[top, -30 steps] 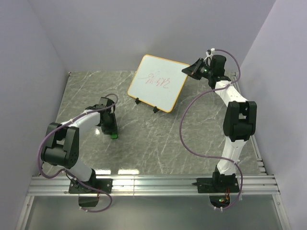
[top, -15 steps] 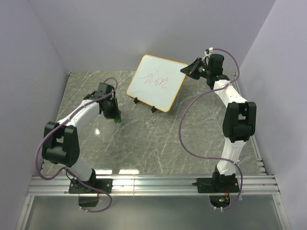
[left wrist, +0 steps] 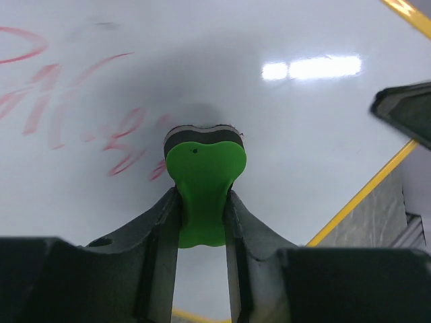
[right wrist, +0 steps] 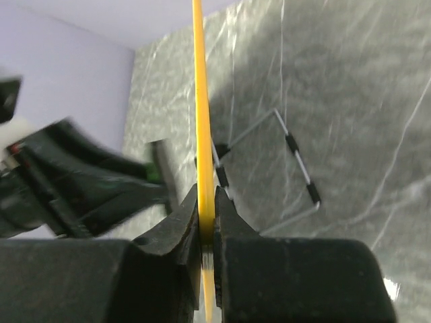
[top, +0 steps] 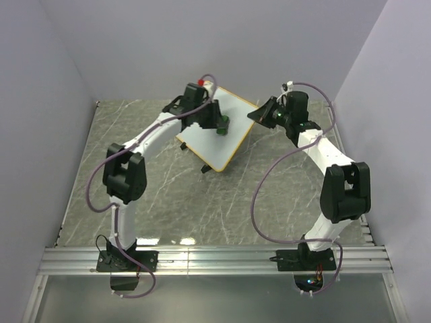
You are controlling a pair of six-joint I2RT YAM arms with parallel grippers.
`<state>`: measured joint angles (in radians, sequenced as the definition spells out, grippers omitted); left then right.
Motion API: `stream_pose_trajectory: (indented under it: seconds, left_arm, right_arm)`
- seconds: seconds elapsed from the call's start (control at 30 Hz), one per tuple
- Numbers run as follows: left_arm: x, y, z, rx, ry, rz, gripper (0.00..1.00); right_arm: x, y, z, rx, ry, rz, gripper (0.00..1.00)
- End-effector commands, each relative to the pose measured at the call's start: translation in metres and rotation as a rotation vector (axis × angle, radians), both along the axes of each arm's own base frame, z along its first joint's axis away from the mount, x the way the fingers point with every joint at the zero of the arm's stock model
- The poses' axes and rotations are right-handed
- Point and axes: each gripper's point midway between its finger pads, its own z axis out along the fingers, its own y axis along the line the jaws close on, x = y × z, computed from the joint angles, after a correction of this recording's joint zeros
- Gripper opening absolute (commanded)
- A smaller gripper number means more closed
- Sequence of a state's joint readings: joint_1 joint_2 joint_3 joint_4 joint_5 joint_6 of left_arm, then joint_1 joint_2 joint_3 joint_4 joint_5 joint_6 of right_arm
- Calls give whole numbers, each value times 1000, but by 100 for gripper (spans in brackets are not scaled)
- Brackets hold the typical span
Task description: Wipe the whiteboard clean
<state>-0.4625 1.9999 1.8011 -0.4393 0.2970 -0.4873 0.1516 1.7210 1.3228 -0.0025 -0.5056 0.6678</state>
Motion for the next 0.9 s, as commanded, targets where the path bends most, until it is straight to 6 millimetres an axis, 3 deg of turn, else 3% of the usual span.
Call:
stream_pose_trajectory:
  seconds: [0.0, 0.03, 0.17, 0.27, 0.43, 0.57, 0.63, 0.7, 0.73, 0.8, 0.87]
  left_arm:
    - [-16, -48, 21, -62, -22, -130, 0]
    - [-18, -56, 19, -68, -16, -152, 0]
    - [-38, -75, 12, -79, 7, -221, 0]
    - [-44, -73, 3, -68, 17, -228, 0]
    - [-29, -39, -31, 26, 76, -127, 0]
    - [-7, 21, -72, 115, 215, 36, 0]
    - [-16, 38, -100, 154, 312, 57, 0]
    - [-25, 42, -105, 170, 320, 47, 0]
    - [-38, 46, -117, 181, 355, 41, 0]
    - [-51, 44, -111, 182, 343, 18, 0]
    - [-72, 45, -119, 193, 372, -10, 0]
  right_arm:
    - [-62, 13, -68, -154, 174, 135, 0]
    - [-69, 11, -77, -157, 195, 129, 0]
    - [-82, 12, -80, -155, 192, 117, 0]
    - [-90, 14, -82, -158, 185, 114, 0]
    - [-103, 12, -82, -155, 173, 86, 0]
    - [-108, 8, -83, -153, 164, 66, 0]
    - [-110, 8, -83, -152, 164, 61, 0]
    - [-109, 7, -83, -150, 160, 55, 0]
    - [-108, 7, -84, -148, 161, 50, 0]
    - [-106, 8, -81, -146, 151, 47, 0]
    - [-102, 8, -79, -144, 143, 45, 0]
